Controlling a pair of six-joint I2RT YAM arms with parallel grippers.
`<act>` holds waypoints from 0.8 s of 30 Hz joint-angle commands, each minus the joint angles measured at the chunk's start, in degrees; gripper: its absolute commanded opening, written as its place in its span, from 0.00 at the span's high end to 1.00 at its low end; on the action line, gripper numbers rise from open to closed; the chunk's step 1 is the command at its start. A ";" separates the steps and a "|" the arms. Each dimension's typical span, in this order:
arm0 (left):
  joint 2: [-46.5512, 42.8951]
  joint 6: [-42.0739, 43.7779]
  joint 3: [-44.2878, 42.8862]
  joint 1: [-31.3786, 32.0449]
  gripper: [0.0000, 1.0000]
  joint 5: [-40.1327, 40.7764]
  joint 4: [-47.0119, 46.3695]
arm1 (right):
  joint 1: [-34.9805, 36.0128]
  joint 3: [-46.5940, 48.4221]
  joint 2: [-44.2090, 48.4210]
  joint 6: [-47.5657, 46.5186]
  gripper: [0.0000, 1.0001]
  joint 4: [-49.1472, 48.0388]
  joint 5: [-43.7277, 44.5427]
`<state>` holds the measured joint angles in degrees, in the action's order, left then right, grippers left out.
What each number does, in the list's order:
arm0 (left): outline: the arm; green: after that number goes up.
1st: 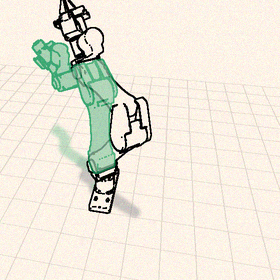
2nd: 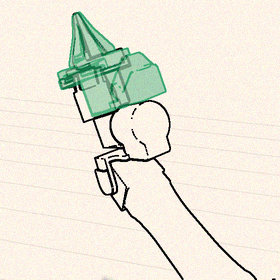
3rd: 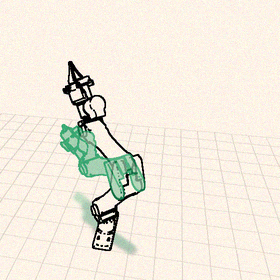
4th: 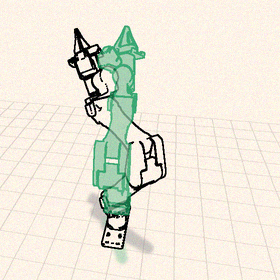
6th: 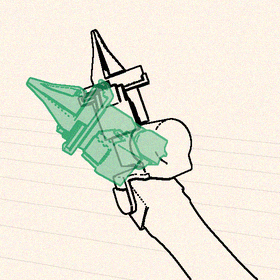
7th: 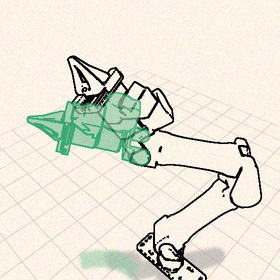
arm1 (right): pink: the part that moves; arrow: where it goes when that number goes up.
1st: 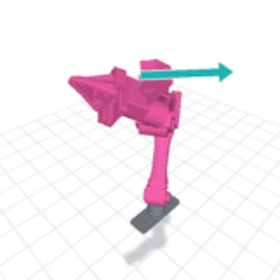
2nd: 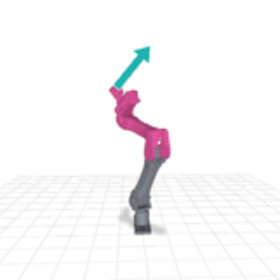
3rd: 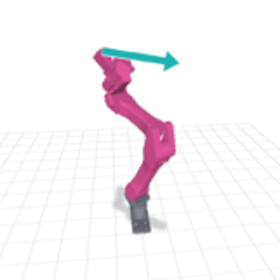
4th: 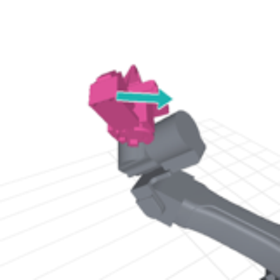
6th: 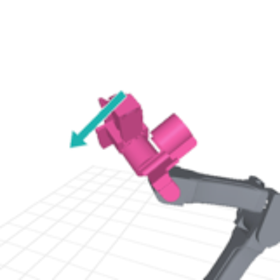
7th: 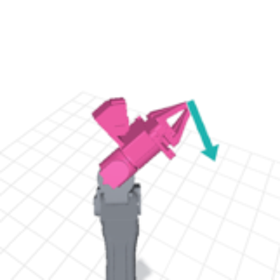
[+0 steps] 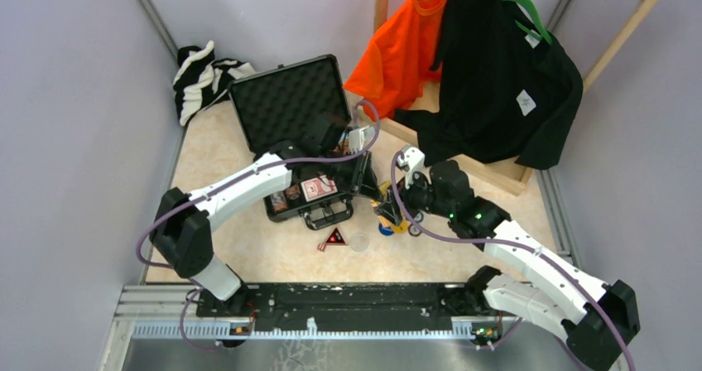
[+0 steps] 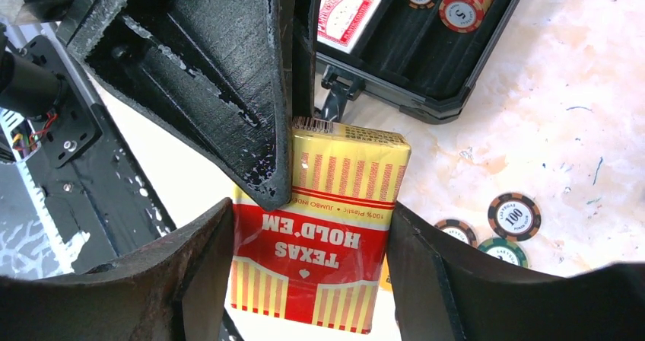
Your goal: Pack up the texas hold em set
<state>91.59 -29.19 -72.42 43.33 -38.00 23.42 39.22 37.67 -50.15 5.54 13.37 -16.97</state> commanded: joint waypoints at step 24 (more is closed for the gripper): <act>-27.74 -15.71 28.12 -15.74 1.00 45.69 -24.97 | 0.68 -0.95 -6.10 5.10 0.23 -18.04 4.66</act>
<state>64.90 -41.95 -44.62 27.35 -3.33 5.54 39.86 35.48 -53.67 10.13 0.64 -11.99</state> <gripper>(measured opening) 0.276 0.767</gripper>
